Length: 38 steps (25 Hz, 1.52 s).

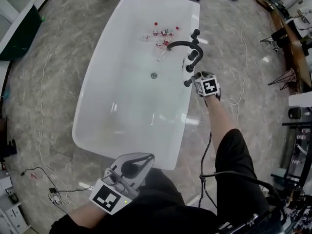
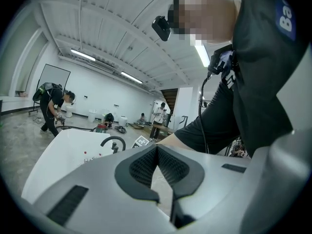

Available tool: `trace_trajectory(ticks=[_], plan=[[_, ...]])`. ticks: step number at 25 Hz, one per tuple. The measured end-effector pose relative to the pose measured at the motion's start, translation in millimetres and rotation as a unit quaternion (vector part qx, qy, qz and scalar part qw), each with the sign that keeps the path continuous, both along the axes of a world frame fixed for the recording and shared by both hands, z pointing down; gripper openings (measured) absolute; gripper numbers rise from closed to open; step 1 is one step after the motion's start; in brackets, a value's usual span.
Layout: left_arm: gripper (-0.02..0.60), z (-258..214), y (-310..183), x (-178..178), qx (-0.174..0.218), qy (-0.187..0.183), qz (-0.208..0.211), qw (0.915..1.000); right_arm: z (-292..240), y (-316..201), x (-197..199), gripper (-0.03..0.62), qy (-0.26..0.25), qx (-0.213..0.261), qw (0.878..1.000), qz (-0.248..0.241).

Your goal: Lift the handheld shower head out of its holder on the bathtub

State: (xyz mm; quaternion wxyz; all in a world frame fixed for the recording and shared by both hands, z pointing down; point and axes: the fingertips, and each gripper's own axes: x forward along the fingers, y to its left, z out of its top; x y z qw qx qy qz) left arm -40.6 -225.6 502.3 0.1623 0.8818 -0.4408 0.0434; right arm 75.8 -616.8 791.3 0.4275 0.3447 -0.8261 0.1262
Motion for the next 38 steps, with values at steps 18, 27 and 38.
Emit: trace_trajectory(ticks=[18,27,38], plan=[[0.005,49,15,-16,-0.047,-0.019,-0.032,0.9982,52,-30,2,0.135,-0.079,-0.017,0.993,0.088],[0.005,44,28,-8,-0.044,-0.013,-0.022,0.9987,33,-3,-1,0.132,-0.083,0.023,0.993,0.076],[0.005,-1,43,13,-0.006,0.011,0.013,0.9998,-35,44,11,0.132,-0.085,0.051,0.993,0.063]])
